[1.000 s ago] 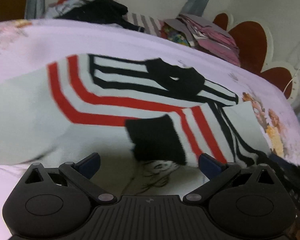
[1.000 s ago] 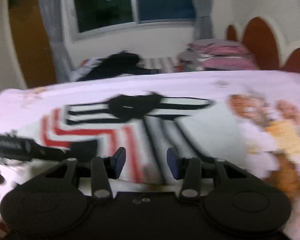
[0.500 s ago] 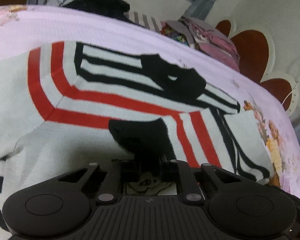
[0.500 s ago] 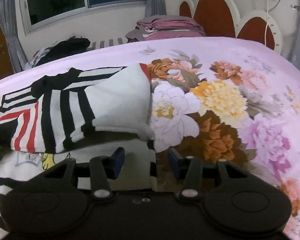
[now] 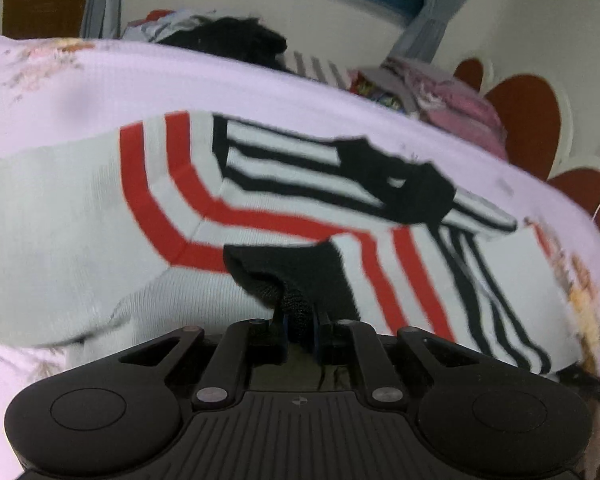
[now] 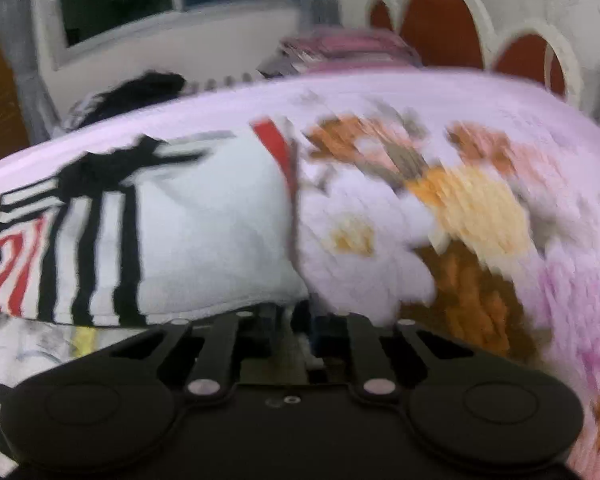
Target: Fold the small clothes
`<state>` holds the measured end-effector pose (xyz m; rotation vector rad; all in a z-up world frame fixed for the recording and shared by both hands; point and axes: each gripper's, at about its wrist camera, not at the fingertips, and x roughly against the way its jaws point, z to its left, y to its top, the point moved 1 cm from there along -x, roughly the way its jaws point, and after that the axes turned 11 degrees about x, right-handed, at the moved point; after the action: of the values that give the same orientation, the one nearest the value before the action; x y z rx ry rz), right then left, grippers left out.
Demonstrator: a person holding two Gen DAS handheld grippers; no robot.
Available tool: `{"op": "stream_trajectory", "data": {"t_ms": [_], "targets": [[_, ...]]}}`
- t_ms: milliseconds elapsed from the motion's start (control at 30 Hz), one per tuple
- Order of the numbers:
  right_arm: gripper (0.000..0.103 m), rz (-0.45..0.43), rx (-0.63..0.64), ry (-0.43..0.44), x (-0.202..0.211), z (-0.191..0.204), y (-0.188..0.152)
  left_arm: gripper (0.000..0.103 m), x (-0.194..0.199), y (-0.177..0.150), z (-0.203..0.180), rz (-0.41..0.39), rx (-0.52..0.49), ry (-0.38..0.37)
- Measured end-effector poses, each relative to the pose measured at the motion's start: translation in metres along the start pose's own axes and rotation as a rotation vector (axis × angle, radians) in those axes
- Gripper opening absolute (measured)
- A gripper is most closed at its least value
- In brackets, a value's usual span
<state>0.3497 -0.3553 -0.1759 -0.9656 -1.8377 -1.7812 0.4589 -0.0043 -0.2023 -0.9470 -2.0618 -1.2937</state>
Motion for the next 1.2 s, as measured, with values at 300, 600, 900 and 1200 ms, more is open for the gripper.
{"op": "stream_trajectory", "data": {"t_ms": [300, 600, 900, 1200], "targets": [[0.026, -0.061, -0.022, 0.051, 0.044, -0.018, 0.006, 0.068, 0.05, 0.004, 0.004, -0.156, -0.079, 0.057], [0.039, -0.048, -0.1, 0.142, -0.02, -0.018, 0.064, 0.068, 0.021, 0.01, -0.031, -0.128, -0.162, -0.011], [0.035, -0.028, -0.137, 0.135, -0.08, -0.011, 0.1, 0.068, -0.009, 0.007, -0.03, -0.073, -0.139, 0.032], [0.018, -0.026, -0.093, 0.014, -0.093, -0.018, 0.094, 0.068, -0.018, 0.001, -0.029, -0.078, -0.191, 0.078]]}}
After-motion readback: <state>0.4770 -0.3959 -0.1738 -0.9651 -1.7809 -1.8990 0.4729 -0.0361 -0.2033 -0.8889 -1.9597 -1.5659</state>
